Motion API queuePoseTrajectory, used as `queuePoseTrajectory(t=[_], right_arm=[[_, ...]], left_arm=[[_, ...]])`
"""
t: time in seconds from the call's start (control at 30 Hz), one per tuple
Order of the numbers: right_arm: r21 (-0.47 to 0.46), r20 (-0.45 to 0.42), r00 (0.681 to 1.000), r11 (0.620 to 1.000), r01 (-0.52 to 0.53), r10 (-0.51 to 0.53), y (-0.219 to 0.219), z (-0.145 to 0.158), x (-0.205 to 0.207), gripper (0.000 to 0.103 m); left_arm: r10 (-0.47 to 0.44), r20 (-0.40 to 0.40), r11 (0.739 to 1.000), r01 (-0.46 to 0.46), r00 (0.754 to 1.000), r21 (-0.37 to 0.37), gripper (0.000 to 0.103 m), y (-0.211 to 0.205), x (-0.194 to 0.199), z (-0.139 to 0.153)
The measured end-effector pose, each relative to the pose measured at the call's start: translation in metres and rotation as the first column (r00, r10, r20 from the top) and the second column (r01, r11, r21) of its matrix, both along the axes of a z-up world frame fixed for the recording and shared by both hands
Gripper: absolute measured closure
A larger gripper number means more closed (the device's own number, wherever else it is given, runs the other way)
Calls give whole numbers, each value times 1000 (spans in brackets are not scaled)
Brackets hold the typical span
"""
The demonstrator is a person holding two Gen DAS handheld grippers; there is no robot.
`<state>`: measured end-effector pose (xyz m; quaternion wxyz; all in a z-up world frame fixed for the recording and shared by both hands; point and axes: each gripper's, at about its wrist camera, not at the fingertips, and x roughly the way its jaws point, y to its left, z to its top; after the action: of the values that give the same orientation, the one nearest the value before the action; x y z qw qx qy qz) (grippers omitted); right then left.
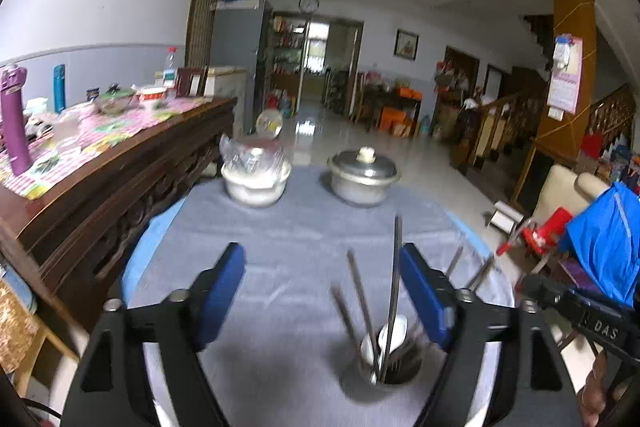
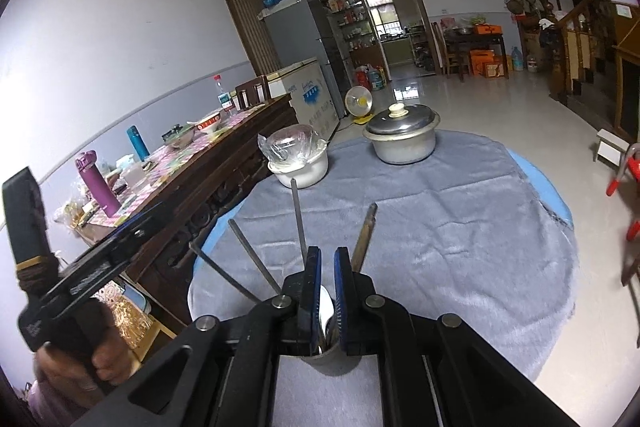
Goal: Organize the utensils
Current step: 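Open the right tool and withdraw it from the cup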
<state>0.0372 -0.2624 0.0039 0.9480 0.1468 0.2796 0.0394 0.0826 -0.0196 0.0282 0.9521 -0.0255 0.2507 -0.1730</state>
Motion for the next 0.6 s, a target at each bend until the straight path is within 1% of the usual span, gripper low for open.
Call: queuePoseTrajectory(t=[0.07, 0.13, 0.23, 0.27, 0.37, 0.5, 0.57, 0.6], right_arm=[[-1, -16, 1000, 1000, 7, -7, 2, -3, -5, 84], [-4, -33, 999, 1000, 15, -15, 5, -8, -9, 75], [-15, -73, 997, 999, 35, -36, 10, -20, -17, 74], [-14, -83, 996, 999, 36, -37, 12, -24, -19, 74], [-30, -107, 993, 999, 42, -45, 18, -34, -29, 74], [-51, -113, 991, 997, 61, -67, 21, -42, -41, 73], [-61, -104, 991, 995, 80, -86, 23, -43, -49, 65], [-60, -100, 991, 995, 84, -90, 23, -44, -52, 54]], left_arm=[[10, -38, 1000, -9, 999, 29, 16, 0, -7, -4], [21, -60, 998, -17, 998, 61, 16, -1, -14, -9], [31, -77, 992, -21, 997, 128, 16, -6, -25, -16], [35, -78, 990, -24, 996, 138, 16, -6, -30, -18], [47, -69, 988, -37, 997, 150, 15, -3, -41, -21], [76, -47, 983, -67, 996, 169, 14, -2, -50, -22], [87, -41, 981, -79, 995, 180, 13, -2, -55, -24], [90, -39, 979, -82, 995, 186, 13, -1, -59, -25]])
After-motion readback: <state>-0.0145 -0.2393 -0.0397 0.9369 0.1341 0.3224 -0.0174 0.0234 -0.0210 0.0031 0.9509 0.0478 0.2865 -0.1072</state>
